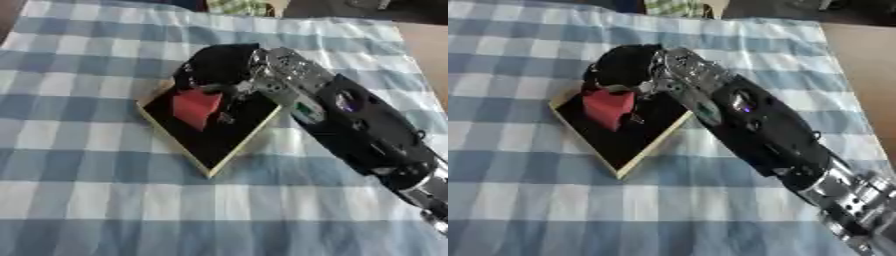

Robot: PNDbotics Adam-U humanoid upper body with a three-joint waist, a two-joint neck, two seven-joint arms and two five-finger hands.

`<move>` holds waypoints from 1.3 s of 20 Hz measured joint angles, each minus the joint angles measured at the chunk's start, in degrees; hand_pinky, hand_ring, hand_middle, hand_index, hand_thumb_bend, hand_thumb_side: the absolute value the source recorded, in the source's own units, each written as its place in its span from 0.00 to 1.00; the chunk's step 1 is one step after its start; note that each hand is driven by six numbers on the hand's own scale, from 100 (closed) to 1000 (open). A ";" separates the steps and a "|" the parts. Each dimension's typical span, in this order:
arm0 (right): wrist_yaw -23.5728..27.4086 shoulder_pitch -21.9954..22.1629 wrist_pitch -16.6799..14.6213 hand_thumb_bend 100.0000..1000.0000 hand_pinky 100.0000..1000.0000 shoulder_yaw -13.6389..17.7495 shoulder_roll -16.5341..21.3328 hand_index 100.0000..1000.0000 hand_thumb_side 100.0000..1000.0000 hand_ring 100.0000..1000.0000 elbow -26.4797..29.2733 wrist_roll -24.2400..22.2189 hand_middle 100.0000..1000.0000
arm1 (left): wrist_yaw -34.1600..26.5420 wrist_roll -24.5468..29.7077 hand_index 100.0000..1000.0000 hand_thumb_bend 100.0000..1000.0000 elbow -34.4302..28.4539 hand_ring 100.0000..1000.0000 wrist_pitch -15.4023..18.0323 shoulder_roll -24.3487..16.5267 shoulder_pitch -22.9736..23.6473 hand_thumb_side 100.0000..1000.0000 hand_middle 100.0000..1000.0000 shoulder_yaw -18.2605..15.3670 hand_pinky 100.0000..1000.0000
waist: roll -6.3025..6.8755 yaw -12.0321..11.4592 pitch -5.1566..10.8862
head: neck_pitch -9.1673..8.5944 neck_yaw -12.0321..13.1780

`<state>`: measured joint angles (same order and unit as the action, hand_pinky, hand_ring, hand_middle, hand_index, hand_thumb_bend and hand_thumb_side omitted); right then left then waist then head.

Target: Pick up objects on the table and place them in the box.

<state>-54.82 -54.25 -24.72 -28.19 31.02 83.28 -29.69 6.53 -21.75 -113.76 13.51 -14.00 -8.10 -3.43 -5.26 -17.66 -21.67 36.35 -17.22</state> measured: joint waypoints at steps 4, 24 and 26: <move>-0.32 0.05 -0.66 0.20 0.87 0.27 -0.03 0.87 0.00 0.86 0.04 -0.41 0.84 | 0.00 0.02 0.59 0.00 0.00 0.59 -0.02 0.00 0.00 0.73 0.53 0.00 0.66 | -0.10 -0.02 -0.07 | -0.12 0.00; 1.84 0.29 -3.06 0.50 1.00 3.86 1.57 0.98 0.16 1.00 6.59 -6.19 0.94 | -0.01 0.22 0.59 0.00 0.00 0.59 -0.20 0.01 -0.03 0.73 0.53 0.02 0.66 | -0.05 0.31 -0.04 | -0.45 -0.01; 2.38 0.34 -2.71 0.49 1.00 4.25 1.63 0.98 0.13 1.00 7.16 -6.04 0.93 | -0.01 0.22 0.59 0.00 0.00 0.59 -0.20 0.01 -0.02 0.73 0.53 0.02 0.66 | 0.05 0.37 -0.04 | -0.63 0.02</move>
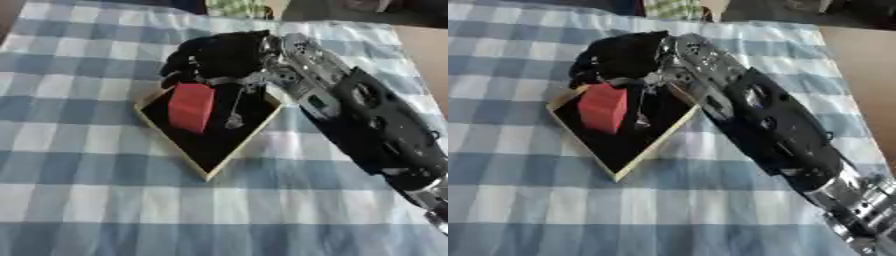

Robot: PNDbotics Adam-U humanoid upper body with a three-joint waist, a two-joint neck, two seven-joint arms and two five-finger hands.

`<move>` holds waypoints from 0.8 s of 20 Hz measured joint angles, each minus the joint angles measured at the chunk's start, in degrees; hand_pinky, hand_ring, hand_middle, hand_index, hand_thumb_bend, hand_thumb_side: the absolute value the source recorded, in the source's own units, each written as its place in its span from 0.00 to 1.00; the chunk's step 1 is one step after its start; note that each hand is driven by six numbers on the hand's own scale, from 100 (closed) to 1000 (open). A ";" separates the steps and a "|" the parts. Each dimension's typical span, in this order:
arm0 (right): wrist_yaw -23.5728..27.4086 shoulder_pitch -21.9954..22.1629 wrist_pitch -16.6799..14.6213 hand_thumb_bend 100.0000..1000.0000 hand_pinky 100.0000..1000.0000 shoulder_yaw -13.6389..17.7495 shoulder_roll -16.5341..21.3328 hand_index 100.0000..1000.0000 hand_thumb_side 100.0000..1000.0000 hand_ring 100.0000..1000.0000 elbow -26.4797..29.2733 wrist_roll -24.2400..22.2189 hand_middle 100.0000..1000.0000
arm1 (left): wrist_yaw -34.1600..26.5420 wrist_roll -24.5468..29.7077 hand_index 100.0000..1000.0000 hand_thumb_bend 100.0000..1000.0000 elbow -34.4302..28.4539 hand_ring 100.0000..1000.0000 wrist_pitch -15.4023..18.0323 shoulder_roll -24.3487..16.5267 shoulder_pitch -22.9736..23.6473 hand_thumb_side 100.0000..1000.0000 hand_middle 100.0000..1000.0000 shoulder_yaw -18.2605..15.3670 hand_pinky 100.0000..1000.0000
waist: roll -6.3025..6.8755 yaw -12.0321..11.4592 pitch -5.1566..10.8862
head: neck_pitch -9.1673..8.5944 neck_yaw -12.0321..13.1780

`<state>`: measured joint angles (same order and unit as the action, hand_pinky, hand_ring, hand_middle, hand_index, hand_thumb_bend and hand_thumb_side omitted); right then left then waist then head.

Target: Pick up objects on the table and place them in the box.

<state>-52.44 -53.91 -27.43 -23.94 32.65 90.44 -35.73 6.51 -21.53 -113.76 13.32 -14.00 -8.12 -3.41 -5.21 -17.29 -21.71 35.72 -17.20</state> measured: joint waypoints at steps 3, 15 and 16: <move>1.12 0.02 0.79 0.48 1.00 1.13 0.59 0.98 0.10 1.00 1.70 0.74 0.93 | -0.01 0.01 0.59 0.00 0.00 0.59 0.00 0.00 0.01 0.73 0.53 0.00 0.66 | 0.24 0.21 0.14 | -0.05 0.21; 4.81 7.15 10.85 0.03 0.93 14.39 6.64 0.92 0.08 0.90 14.98 10.45 0.89 | -0.16 -0.06 0.59 0.00 0.00 0.59 0.08 0.00 0.00 0.72 0.53 -0.01 0.66 | 0.73 1.27 0.20 | -1.02 1.24; 5.44 8.25 12.21 0.00 0.91 15.80 7.13 0.90 0.08 0.89 15.72 11.86 0.87 | -0.16 -0.12 0.59 0.00 0.00 0.59 0.14 0.00 -0.02 0.72 0.53 -0.02 0.66 | 0.77 1.36 0.19 | -1.03 1.27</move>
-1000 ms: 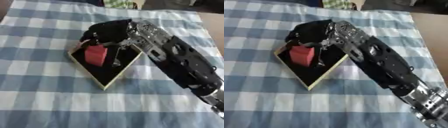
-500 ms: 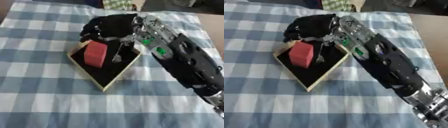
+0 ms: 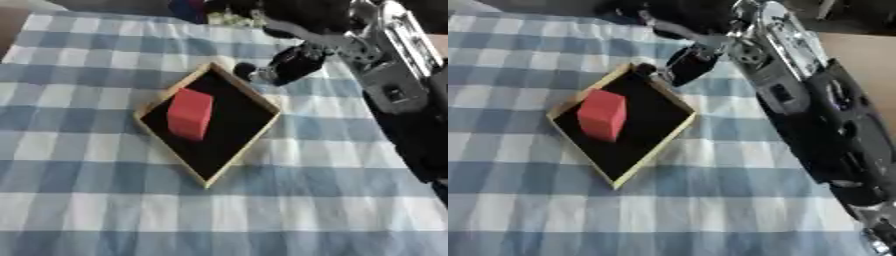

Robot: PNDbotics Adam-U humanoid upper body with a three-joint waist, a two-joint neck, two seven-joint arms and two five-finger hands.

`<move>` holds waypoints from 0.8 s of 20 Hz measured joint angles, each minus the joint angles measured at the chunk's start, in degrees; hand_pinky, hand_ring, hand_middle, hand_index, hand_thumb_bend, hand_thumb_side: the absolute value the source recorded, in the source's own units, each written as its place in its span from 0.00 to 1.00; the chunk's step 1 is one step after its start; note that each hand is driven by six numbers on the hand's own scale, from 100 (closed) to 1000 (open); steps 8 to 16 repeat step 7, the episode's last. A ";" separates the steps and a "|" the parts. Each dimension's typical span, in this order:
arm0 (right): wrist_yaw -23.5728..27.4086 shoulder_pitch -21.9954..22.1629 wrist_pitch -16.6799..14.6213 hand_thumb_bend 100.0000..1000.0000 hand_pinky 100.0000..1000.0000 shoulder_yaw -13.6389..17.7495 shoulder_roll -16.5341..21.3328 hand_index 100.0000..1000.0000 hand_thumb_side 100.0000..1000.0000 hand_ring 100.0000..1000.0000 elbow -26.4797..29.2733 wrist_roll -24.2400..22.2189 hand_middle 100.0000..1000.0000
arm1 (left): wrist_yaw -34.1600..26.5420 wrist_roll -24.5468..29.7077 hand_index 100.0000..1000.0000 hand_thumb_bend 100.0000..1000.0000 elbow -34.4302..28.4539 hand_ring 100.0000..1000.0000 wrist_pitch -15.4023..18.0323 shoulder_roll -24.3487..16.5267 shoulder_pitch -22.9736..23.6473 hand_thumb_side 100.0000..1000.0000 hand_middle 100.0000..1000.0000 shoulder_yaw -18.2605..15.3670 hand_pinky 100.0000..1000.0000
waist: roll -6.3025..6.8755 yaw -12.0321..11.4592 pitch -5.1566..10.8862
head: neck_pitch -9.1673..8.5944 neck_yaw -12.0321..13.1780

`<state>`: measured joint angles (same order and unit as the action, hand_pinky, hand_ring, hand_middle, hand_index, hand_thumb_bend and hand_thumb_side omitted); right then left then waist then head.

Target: Pick up objects on the table and place them in the box.

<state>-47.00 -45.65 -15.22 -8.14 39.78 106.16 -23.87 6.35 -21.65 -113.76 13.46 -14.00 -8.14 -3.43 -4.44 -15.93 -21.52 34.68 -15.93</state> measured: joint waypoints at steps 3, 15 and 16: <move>2.56 3.79 4.46 0.00 0.87 4.56 1.43 0.87 0.10 0.85 2.22 5.05 0.84 | 0.01 -0.18 0.59 0.00 0.00 0.59 0.15 0.00 -0.01 0.72 0.54 -0.02 0.66 | 0.22 0.38 -0.04 | 0.00 0.21; 6.46 8.61 10.20 0.00 0.82 10.50 2.48 0.86 0.12 0.80 5.12 12.70 0.81 | 0.07 -0.42 0.59 0.00 0.00 0.59 0.37 0.00 -0.04 0.72 0.54 -0.06 0.66 | 0.54 0.77 -0.22 | -0.02 0.77; 6.46 8.61 10.20 0.00 0.82 10.50 2.48 0.86 0.12 0.80 5.12 12.70 0.81 | 0.07 -0.42 0.59 0.00 0.00 0.59 0.37 0.00 -0.04 0.72 0.54 -0.06 0.66 | 0.54 0.77 -0.22 | -0.02 0.77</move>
